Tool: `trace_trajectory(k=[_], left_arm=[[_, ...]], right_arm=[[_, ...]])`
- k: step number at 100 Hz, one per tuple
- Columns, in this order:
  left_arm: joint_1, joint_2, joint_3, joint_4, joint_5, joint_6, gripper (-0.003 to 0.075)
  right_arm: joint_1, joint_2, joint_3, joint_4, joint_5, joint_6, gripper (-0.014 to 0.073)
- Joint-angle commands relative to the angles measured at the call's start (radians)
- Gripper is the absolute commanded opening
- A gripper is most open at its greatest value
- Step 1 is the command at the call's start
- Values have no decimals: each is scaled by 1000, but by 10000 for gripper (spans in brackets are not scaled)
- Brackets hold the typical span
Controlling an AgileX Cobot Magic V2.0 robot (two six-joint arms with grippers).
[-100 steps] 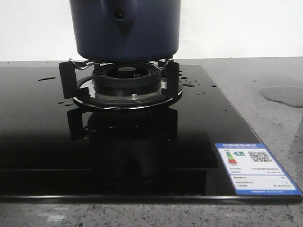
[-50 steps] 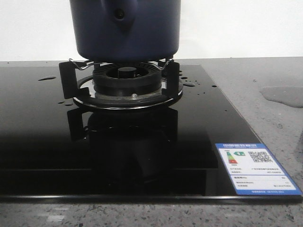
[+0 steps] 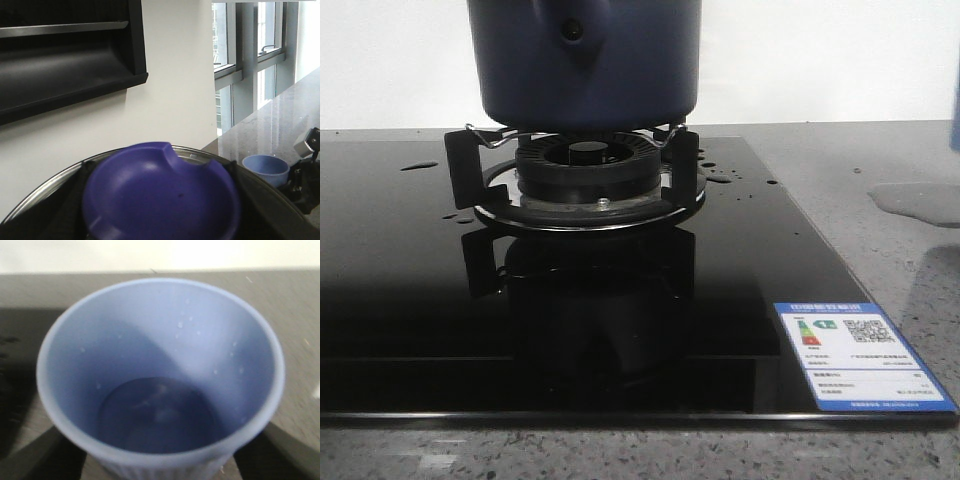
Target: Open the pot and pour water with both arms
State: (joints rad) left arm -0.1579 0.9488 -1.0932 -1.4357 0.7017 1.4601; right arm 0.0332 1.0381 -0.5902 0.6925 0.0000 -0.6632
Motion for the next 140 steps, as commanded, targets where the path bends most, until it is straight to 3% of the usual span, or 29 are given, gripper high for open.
trace_trajectory(k=[1, 21, 48, 71, 109, 140], left_arm=[[1, -29, -32, -66, -48, -10, 261], [1, -39, -30, -12, -78, -96, 261], [1, -39, -27, -7, -84, -111, 261], [1, -39, -27, -7, -84, -113, 261], [1, -39, -27, -13, -99, -113, 261], [1, -39, -27, -13, -110, -113, 261]], right_arm=[[1, -29, -135, -31, 57, 0, 360], [71, -2, -354, -53, 231, -57, 360], [243, 120, -584, -58, 286, -195, 360], [323, 243, -743, -230, 303, -222, 360], [379, 356, -821, -542, 267, -229, 360], [406, 379, -821, -646, 188, -229, 360]])
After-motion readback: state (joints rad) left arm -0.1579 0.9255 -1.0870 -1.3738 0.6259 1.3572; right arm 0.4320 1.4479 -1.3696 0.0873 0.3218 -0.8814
